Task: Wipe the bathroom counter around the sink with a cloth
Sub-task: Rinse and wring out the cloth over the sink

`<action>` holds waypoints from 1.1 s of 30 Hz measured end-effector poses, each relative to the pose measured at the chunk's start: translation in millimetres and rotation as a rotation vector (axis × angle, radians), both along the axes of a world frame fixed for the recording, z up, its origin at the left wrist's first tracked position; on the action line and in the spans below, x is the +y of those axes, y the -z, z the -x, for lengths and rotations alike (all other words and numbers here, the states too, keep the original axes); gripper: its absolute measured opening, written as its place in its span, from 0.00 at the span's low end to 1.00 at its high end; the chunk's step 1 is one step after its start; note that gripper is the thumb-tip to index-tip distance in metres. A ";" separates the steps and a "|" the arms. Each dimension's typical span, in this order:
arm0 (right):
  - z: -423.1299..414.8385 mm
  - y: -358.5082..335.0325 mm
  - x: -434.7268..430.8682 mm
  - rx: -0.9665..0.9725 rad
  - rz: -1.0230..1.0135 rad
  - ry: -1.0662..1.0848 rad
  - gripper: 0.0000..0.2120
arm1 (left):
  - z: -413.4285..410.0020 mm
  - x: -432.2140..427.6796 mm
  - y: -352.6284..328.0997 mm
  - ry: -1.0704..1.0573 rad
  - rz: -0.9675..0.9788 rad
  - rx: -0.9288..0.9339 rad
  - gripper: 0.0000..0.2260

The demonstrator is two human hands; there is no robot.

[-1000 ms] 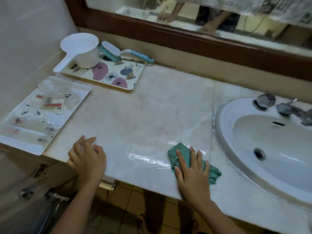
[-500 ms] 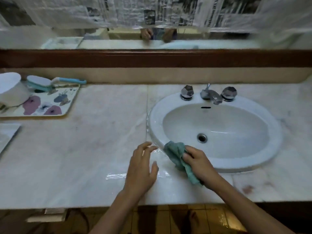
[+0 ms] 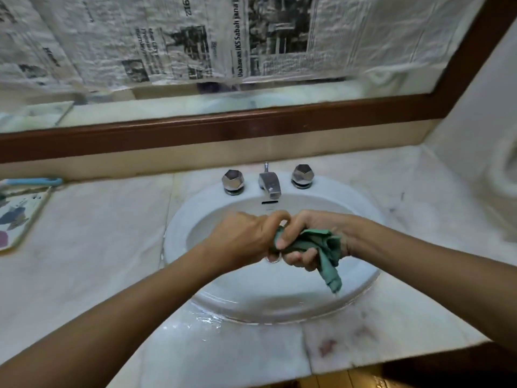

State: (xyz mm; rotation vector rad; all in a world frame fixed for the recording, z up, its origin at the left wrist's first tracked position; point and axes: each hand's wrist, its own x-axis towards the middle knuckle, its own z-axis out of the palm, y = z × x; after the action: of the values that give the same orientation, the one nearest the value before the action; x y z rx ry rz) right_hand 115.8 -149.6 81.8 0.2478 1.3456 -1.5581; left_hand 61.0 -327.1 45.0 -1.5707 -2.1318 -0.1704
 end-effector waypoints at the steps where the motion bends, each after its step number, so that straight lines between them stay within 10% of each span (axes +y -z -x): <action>1: -0.2 -1.8 6.1 0.043 -0.061 -0.039 0.03 | 3.8 6.3 -6.6 0.021 0.053 0.051 0.11; 10: 22.1 -5.7 36.0 0.405 -0.605 -0.177 0.17 | 24.0 45.3 -39.0 -0.261 0.371 -0.044 0.08; 18: 37.0 30.8 35.8 1.195 -1.312 -0.312 0.03 | 9.0 68.2 9.4 -0.522 -0.203 -1.759 0.19; 25: 49.9 40.8 43.1 1.462 -1.404 -0.449 0.11 | 5.5 74.5 19.6 -0.467 -0.290 -2.398 0.15; 33: 47.9 31.0 43.8 1.570 -1.412 -0.427 0.15 | 6.0 69.9 7.0 -0.285 -0.304 -2.688 0.15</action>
State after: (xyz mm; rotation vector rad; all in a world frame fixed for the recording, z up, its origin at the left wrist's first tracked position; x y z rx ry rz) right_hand 67.9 -105.8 50.8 -0.5581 3.2187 0.1267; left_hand 55.0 -257.3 38.1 -0.1063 1.0262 1.4374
